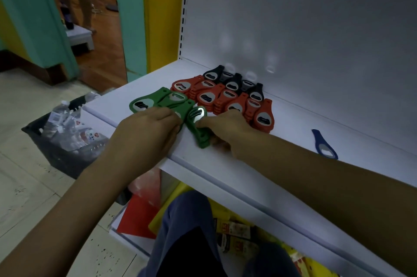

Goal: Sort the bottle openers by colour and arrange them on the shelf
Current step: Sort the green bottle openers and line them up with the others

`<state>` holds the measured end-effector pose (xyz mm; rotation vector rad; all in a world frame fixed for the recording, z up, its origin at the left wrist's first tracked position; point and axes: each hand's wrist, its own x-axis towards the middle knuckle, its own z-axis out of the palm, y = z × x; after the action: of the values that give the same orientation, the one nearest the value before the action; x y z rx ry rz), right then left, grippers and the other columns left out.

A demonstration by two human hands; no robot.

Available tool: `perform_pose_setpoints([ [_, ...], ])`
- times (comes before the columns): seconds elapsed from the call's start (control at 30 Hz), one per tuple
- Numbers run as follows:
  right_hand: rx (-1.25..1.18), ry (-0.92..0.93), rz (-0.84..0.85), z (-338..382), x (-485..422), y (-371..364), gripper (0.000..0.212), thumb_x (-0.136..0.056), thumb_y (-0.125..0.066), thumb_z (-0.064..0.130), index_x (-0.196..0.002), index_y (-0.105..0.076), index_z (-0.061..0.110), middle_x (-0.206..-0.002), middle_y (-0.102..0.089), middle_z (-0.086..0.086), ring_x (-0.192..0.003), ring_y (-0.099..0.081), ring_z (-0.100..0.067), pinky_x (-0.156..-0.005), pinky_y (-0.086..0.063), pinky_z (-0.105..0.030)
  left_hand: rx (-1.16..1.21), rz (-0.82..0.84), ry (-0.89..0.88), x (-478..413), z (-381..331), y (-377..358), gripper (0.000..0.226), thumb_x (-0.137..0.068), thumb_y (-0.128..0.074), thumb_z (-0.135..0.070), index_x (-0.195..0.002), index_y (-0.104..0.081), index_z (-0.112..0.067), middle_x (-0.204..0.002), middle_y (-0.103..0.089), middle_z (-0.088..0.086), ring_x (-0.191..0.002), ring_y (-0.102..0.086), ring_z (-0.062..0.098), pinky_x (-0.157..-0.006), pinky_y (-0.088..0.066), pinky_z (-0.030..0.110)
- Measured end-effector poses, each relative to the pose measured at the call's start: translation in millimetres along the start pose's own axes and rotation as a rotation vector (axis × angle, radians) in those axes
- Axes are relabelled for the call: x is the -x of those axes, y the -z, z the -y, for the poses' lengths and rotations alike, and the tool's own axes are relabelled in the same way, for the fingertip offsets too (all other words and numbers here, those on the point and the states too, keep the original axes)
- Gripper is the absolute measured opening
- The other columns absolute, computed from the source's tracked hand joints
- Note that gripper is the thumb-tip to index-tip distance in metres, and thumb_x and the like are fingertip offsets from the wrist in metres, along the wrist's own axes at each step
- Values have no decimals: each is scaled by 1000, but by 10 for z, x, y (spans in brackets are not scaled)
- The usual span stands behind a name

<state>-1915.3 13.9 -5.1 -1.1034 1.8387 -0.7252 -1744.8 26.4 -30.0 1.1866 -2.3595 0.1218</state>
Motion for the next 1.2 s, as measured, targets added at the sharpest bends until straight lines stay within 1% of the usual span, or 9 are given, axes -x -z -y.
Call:
perform_pose_setpoints([
  [0.17,49,-26,108,90,18,25,20,-84,-70,19,-74,-61,5,-60,-60,-6,-35,-50,-8,-35,-39,-11,21,-29,17,-6,18,-6,29,-89,-46,-21,-92,-72,-6,-91,-69,10,-78,-65,31,-59,-52,37],
  [0.27,27,-20,159,121,50,67,17,-90,-64,17,-86,-65,0,-67,-66,-8,-45,-59,-10,-40,-48,-15,42,-46,16,-14,51,-38,23,-93,-52,-20,-97,-71,-7,-95,-68,10,-83,-64,30,-63,-51,37],
  [0.37,103,32,150,106,63,154,18,-93,-57,11,-98,-65,-4,-83,-70,-12,-55,-61,-14,-45,-52,-18,36,-3,-22,-13,93,-37,42,-81,-57,-44,-101,-70,-10,-95,-67,7,-83,-63,26,-61,-50,35],
  [0.47,219,107,131,59,60,215,15,-93,-58,11,-97,-65,-1,-82,-70,-11,-53,-61,-13,-42,-50,-17,32,28,-47,-2,133,-35,60,-66,-67,-55,-103,-70,-8,-95,-69,10,-83,-64,29,-61,-53,38],
  [0.57,362,180,137,15,32,174,15,-93,-56,11,-91,-65,0,-71,-65,-12,-51,-57,-14,-40,-47,-17,28,-2,-43,0,131,-55,57,-61,-79,-48,-99,-70,-7,-92,-69,11,-80,-65,30,-60,-54,39],
  [0.77,401,285,118,-61,-44,122,13,-90,-57,10,-83,-67,4,-60,-60,-8,-47,-51,-15,-38,-41,-16,26,-26,-20,7,123,-81,50,-66,-78,-43,-102,-70,-10,-95,-69,9,-84,-64,29,-62,-53,39],
  [0.87,480,358,116,-70,-68,134,9,-86,-65,12,-77,-68,11,-63,-64,-9,-52,-56,-16,-47,-49,-24,45,-41,-2,-3,126,-77,46,-69,-77,-41,-105,-70,-13,-99,-68,6,-89,-63,28,-65,-51,37],
  [1.0,532,432,55,-80,-123,121,19,-84,-68,17,-85,-68,-2,-81,-70,-20,-64,-62,-24,-66,-56,-43,39,-48,-12,-16,127,-65,40,-71,-78,-34,-103,-70,-12,-97,-69,6,-87,-64,29,-63,-53,39],
  [1.2,563,492,45,-89,-160,99,23,-83,-70,24,-83,-60,5,-85,-68,-20,-62,-56,-19,-58,-48,-35,6,-85,-31,-13,117,-74,36,-65,-84,-28,-93,-72,-9,-86,-70,8,-75,-66,29,-56,-52,37],
])
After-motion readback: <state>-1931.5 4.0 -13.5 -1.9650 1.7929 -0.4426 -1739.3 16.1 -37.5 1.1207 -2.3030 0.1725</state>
